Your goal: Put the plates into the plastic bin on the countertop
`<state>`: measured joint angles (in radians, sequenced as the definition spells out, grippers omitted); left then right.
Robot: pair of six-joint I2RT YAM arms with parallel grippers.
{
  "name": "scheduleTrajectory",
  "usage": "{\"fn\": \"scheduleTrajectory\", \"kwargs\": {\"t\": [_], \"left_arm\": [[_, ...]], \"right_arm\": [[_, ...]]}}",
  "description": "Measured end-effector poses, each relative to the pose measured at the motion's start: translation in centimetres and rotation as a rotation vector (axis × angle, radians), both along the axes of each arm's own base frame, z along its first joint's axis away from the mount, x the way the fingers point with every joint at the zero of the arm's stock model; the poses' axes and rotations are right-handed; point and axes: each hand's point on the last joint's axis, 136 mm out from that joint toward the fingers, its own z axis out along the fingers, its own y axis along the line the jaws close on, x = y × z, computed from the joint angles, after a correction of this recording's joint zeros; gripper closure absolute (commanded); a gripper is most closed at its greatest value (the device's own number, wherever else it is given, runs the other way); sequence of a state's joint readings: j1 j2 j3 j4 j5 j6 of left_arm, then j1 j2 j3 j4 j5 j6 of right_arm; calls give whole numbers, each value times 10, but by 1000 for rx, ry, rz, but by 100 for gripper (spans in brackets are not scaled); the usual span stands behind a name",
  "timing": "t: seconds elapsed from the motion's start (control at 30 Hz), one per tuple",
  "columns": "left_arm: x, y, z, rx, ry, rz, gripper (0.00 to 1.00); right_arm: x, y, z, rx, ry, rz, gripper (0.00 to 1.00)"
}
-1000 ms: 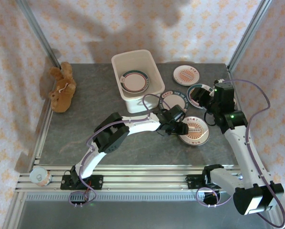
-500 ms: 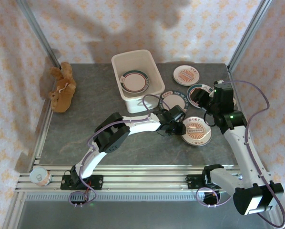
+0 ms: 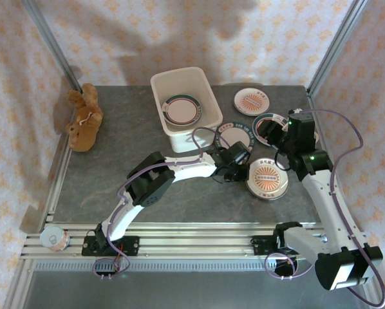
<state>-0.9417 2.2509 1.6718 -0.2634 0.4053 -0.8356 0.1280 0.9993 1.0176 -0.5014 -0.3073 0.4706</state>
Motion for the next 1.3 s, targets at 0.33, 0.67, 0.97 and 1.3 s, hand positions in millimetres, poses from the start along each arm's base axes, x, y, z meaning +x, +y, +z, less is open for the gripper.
{"fn": "scheduleTrajectory", "kwargs": {"t": [0.33, 0.67, 0.97, 1.3], "left_arm": [[-10, 16, 48, -19, -60, -42, 100], [-1, 40, 96, -59, -131, -35, 100], [0, 73, 96, -47, -115, 0, 100], [3, 81, 118, -75, -152, -3, 100]], "right_arm": [[2, -2, 2, -1, -10, -13, 45], [5, -7, 5, -8, -23, -47, 48], [6, -9, 3, -3, -18, -62, 51], [15, 7, -15, 31, 13, 15, 43]]}}
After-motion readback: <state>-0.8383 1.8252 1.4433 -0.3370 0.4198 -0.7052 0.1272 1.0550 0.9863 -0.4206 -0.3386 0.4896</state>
